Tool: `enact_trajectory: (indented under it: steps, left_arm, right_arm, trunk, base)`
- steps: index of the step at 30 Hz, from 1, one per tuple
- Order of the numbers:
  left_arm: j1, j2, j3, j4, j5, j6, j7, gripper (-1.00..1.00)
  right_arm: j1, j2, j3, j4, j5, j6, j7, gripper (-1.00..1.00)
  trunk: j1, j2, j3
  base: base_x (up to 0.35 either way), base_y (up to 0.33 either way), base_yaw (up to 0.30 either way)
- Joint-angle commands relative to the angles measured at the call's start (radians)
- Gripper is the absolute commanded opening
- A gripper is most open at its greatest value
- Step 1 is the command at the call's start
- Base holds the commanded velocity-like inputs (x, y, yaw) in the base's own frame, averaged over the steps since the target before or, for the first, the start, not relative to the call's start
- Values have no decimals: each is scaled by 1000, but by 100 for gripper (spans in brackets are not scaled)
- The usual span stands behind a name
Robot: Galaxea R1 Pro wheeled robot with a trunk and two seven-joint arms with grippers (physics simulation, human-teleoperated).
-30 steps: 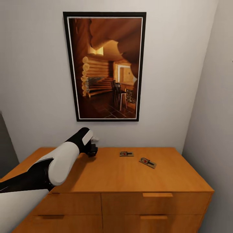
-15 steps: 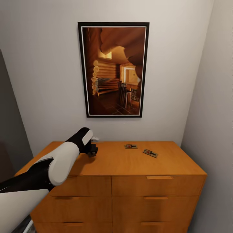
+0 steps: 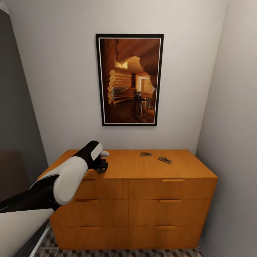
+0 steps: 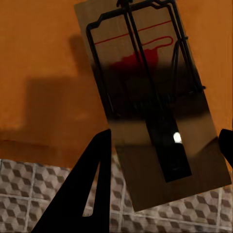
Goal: Take the four mousetraps from the cabinet in the bathroom and place them on the bathroom floor. Make sure all four end up on the same floor surface, and ensure that at least two of them are either under or directly next to the same bathroom sink.
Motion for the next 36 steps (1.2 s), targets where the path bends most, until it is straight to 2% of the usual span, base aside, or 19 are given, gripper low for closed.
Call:
enact_trajectory:
  steps: [1,19,36]
  left_arm:
    - [0,-1,5,-1,0,4,4,-100]
    - [0,-1,5,0,-1,4,4,-100]
    - [0,-1,5,1,0,4,4,-100]
  right_arm:
    - [0,0,7,-1,-14,-1,7,-100]
    - [0,0,7,-1,-14,-1,7,-100]
    - [0,0,7,-1,-14,-1,7,-100]
  trunk:
    - [-1,-1,-1]
    - [-1,-1,-1]
    - [-1,-1,-1]
  base:
    - [-330,4,0]
    - [-330,4,0]
    - [-334,76,0]
